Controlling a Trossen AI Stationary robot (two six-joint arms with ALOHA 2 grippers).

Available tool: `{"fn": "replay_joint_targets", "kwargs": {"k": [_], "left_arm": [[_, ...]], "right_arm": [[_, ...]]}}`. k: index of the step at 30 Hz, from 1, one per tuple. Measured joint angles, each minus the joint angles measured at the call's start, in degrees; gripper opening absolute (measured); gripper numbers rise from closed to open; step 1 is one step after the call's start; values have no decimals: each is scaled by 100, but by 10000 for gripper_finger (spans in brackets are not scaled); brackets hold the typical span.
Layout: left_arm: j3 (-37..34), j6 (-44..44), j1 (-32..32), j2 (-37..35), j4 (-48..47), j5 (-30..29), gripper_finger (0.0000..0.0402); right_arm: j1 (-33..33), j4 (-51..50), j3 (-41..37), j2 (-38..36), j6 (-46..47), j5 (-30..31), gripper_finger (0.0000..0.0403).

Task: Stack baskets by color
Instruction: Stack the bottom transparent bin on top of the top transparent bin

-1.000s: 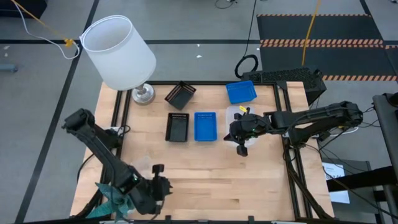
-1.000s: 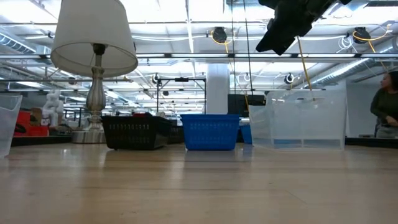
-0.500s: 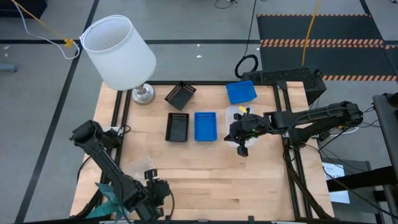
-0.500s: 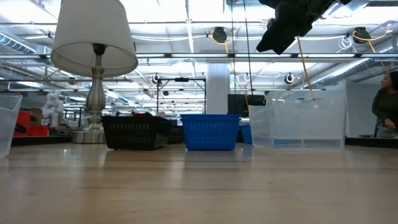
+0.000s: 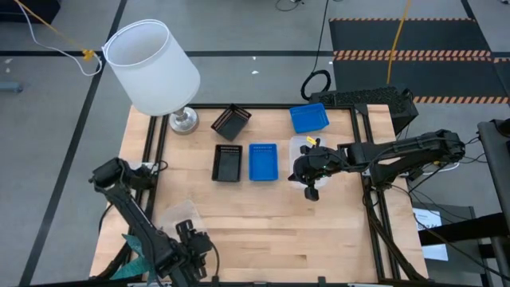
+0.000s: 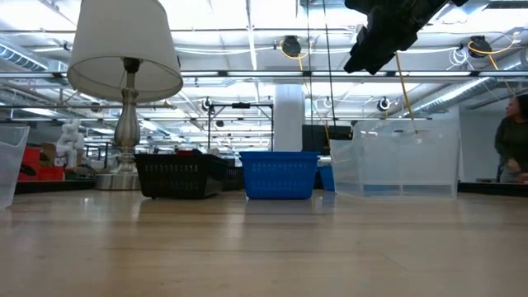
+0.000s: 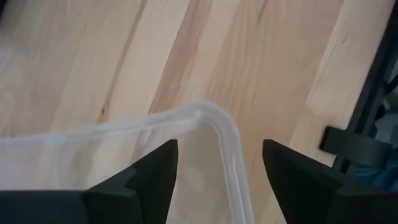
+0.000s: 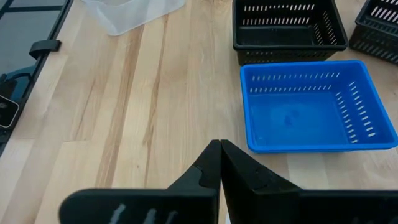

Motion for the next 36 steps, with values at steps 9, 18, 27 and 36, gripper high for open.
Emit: {"fn": "replay_joint_targets", "kwargs": {"k": [9,18,27,36], "left_arm": [[-487,-245,-175,0,796,3,213],[-1045,171,-32,0,1250,341,116],[-317,1620,135,2,659,409,9],[1184,2060,208,0,-1087,415,4]], "right_arm": [[0,-20,0,0,1,-2,2],[0,-17,0,0,1,-2,2],[0,27,0,0,-16,-2,2],[-1,26,0,-1,-106,-2,2]]}}
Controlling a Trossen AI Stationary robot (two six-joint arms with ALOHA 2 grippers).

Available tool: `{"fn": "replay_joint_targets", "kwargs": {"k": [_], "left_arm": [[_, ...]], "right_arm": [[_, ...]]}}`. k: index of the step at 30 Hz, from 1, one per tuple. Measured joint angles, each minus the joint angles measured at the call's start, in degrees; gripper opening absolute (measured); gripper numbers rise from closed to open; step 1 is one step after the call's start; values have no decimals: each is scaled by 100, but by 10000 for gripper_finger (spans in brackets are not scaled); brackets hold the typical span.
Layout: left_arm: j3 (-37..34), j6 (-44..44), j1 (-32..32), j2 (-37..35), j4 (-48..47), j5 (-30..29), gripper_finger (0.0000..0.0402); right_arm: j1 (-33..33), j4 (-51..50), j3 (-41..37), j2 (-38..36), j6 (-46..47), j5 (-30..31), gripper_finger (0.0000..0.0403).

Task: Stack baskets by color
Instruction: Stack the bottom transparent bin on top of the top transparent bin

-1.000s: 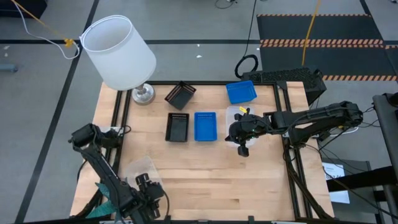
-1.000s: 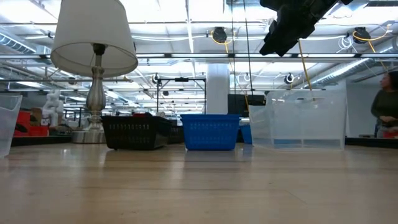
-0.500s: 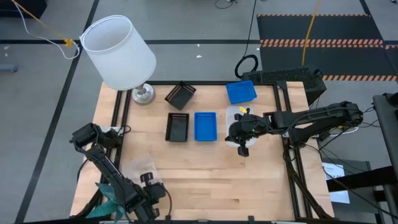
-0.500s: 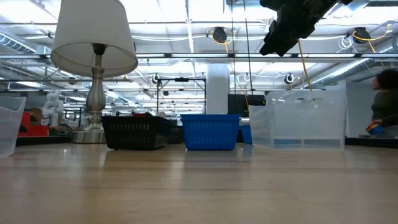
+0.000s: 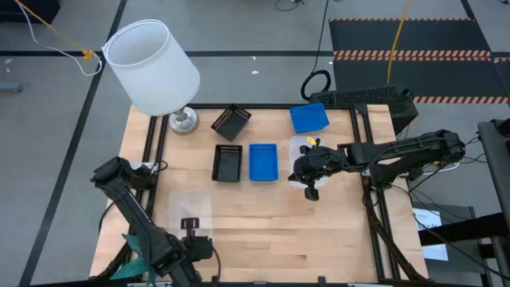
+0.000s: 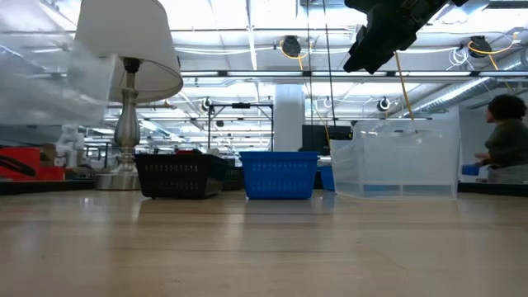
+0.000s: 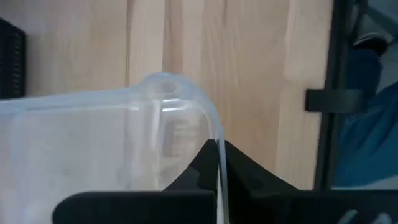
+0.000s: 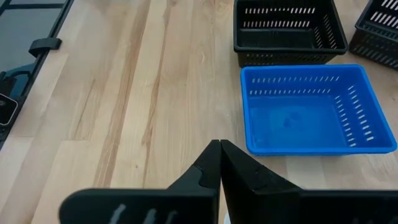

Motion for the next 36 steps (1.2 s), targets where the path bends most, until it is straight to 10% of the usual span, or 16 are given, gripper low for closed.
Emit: {"fn": "replay_joint_targets", "kwargs": {"k": [13,21,36], "left_arm": [[683,5412,27,-4,-284,-729,4],[683,7392,358,-4,-282,-1150,10],[208,10382,1246,0,1143,753,15]], "right_arm": [[377,571,95,1,-799,41,13],[1980,608,755,4,-1917,1867,77],[3754,-215,2452,2011,-2911,3286,138]]}}
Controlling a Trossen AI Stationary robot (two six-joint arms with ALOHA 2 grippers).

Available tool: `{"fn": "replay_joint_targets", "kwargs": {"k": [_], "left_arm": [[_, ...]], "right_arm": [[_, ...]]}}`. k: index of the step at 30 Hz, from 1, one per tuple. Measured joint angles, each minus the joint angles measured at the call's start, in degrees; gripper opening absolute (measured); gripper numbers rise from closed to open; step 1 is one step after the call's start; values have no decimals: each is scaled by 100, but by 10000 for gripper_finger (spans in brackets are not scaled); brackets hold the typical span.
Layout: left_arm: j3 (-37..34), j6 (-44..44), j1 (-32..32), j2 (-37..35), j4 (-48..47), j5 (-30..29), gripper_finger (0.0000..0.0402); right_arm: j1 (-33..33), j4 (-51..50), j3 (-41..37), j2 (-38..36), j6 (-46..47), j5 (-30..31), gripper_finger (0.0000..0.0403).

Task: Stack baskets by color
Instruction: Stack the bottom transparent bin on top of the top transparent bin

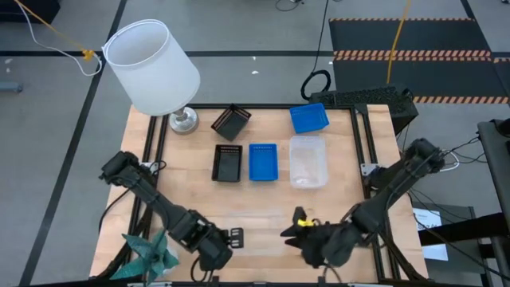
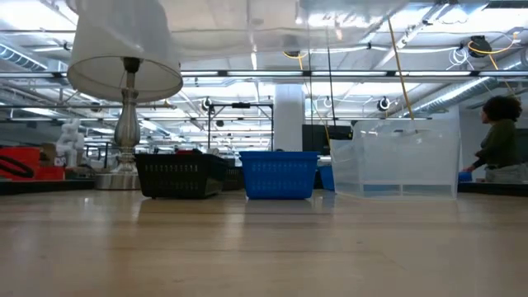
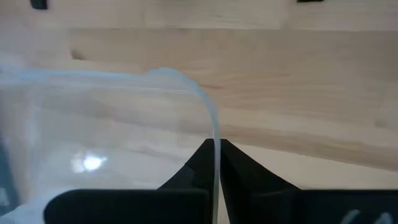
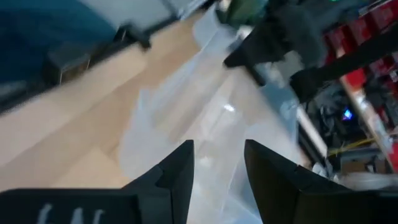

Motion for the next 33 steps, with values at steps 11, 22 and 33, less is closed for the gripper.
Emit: {"fn": "replay_joint_targets", "kwargs": {"k": [11,22,33], "left_arm": [[-152,-267,188,0,57,244,18],[-182,-440,183,0,3,226,14],[-182,-436,183,0,43,246,8]], "right_arm": [[-57,-1497,919,822,734,-168,136],[41,-1726,902,654,591,-215,135],[-76,-1621,726,694,-576,-100,112]]}}
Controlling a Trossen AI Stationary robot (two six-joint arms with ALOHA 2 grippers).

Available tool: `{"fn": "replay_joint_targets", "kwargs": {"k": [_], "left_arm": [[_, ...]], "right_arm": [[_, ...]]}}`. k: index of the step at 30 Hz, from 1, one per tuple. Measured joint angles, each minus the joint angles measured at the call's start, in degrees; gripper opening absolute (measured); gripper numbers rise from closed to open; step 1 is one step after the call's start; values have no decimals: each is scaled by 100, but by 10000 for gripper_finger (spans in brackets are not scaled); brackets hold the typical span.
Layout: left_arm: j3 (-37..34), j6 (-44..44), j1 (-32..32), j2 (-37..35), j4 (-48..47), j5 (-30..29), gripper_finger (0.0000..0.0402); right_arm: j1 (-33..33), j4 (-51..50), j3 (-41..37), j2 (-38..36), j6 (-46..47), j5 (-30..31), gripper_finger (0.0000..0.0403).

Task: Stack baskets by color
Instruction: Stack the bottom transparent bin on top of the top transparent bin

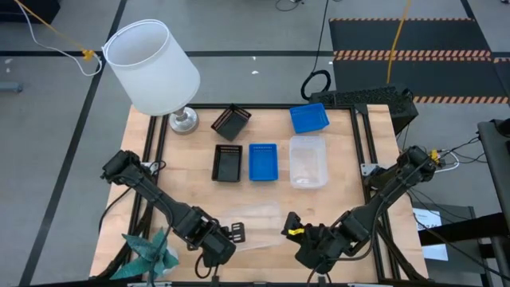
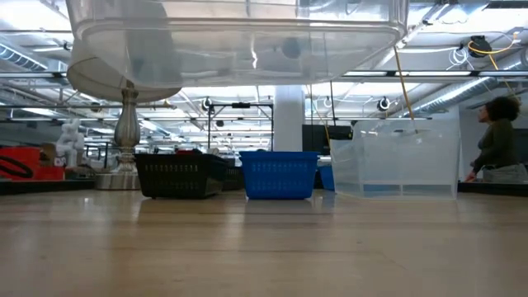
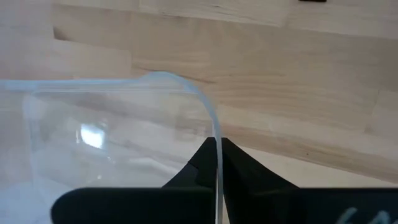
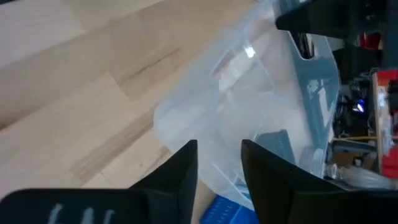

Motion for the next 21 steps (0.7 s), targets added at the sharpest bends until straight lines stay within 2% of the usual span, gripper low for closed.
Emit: {"fn": "replay_joint_targets", "kwargs": {"k": [4,12,17,21], "left_arm": [[0,67,0,0,37,0,18],[-2,-41,0,0,8,-146,5],[-2,-47,-2,0,9,-232,21],[-1,82,0,0,4,-256,18]], "right_arm": [[-67,39,-2,29,-63,-309,75],[-123,134,-2,32,-143,-748,15],[-140,193,-4,32,-139,-845,10],[-140,359,-4,47,-120,-845,34]]}}
